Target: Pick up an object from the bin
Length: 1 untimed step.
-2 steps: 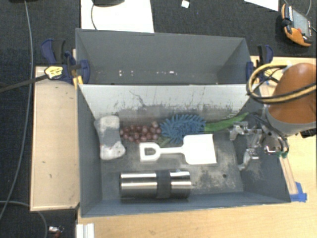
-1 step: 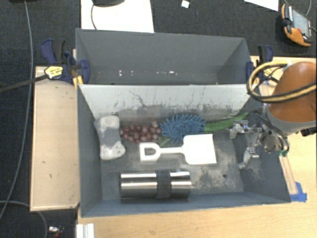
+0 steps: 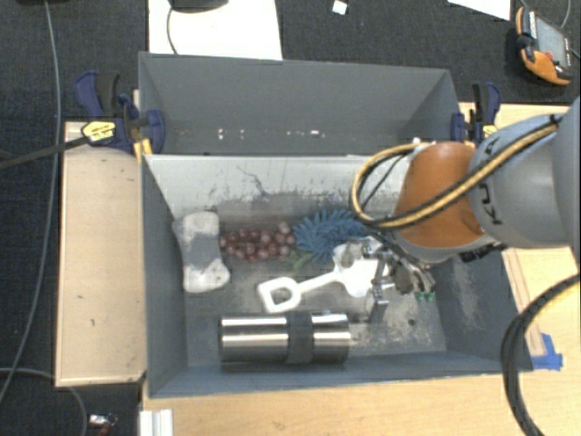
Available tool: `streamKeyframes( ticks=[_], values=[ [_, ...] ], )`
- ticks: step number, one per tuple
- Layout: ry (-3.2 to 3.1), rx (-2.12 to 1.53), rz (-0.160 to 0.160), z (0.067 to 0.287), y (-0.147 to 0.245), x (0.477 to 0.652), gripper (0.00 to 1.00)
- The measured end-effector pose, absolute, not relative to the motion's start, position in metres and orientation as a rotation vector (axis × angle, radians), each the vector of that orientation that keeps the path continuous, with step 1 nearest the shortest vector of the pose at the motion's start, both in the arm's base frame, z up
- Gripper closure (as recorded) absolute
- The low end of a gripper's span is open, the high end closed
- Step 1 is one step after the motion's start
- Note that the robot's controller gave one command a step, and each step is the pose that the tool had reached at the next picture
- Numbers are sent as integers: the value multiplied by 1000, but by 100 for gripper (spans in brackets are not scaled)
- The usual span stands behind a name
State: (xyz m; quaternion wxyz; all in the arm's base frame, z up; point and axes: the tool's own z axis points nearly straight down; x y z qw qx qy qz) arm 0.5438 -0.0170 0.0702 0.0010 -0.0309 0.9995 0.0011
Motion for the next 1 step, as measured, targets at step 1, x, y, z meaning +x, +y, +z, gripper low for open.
streamKeyframes(
  ticks=[1],
  values=[
    [3123, -181, -11, 130, 3, 533, 0]
  ],
)
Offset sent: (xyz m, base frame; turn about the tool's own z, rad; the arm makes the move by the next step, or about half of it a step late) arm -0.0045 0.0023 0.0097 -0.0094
